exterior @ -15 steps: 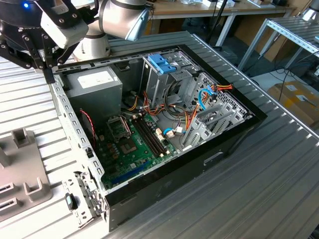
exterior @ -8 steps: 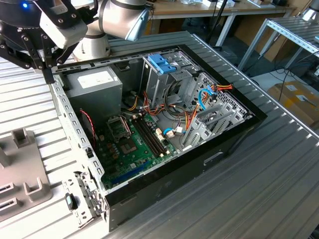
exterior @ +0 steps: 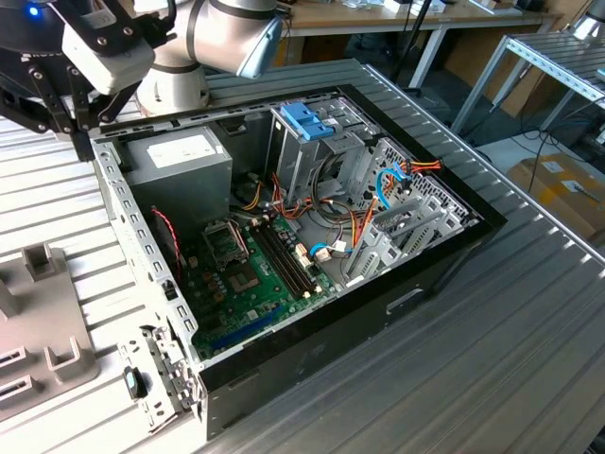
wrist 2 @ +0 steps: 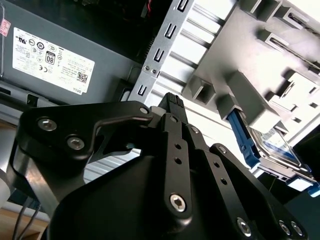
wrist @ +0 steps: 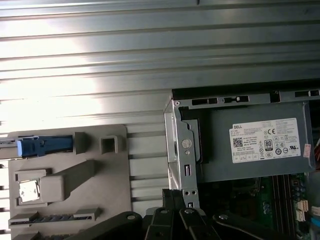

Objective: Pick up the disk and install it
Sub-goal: 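Reach for the disk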

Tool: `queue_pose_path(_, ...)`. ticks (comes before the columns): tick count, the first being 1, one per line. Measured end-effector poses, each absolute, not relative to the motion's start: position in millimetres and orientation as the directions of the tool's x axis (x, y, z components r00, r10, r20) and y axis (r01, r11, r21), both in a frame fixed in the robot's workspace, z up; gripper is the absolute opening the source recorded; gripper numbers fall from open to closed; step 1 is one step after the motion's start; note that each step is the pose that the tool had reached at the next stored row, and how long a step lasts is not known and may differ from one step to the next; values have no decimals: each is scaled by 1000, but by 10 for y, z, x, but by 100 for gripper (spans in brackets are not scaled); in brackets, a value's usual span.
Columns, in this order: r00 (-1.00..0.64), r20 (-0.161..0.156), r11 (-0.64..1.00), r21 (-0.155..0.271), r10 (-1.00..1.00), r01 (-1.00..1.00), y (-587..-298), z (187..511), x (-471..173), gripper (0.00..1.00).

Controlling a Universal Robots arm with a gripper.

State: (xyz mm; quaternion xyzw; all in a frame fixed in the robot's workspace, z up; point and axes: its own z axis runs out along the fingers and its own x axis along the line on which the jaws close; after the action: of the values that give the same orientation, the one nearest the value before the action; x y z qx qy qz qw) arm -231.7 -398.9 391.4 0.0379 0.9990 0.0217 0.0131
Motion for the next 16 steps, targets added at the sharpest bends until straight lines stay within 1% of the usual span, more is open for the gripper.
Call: queue_pose_path(16,-997,-24,996,44,76,75,-3989,3909,-2411,11)
